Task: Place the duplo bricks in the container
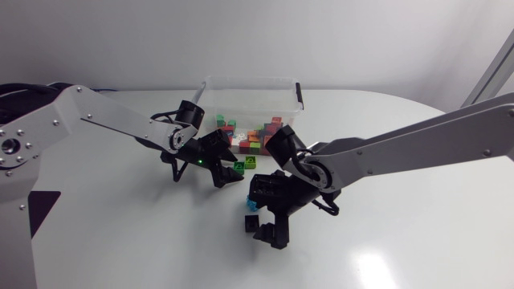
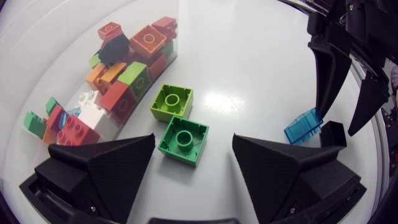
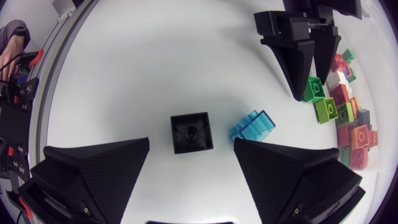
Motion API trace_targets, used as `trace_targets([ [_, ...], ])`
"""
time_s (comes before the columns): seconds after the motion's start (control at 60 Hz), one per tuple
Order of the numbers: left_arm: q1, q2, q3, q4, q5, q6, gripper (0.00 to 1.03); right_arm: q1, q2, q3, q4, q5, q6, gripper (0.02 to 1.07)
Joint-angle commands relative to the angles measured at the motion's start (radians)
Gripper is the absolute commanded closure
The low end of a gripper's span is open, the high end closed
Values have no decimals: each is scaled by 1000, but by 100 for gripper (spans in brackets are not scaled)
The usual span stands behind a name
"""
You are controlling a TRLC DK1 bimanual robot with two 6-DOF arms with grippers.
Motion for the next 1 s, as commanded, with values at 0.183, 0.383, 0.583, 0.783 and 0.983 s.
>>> trace_targets([
  [0.183, -18, 46, 42, 12, 9, 38, 18, 15, 78, 31, -23, 1, -40, 24],
  [0.383, -40, 71, 51, 6, 15, 58, 50, 38, 88, 16, -23, -5, -40, 68],
  [0.583, -34, 66, 68, -91, 14, 106, 86, 44, 42, 0, -51, -12, -40, 81],
  [0.783, 8, -60, 5, -158, 24, 136, 86, 38, -98, -4, -118, -14, -34, 81],
  [0.983, 58, -267, -29, -246, 87, 132, 86, -22, -218, 79, -189, -16, -18, 81],
])
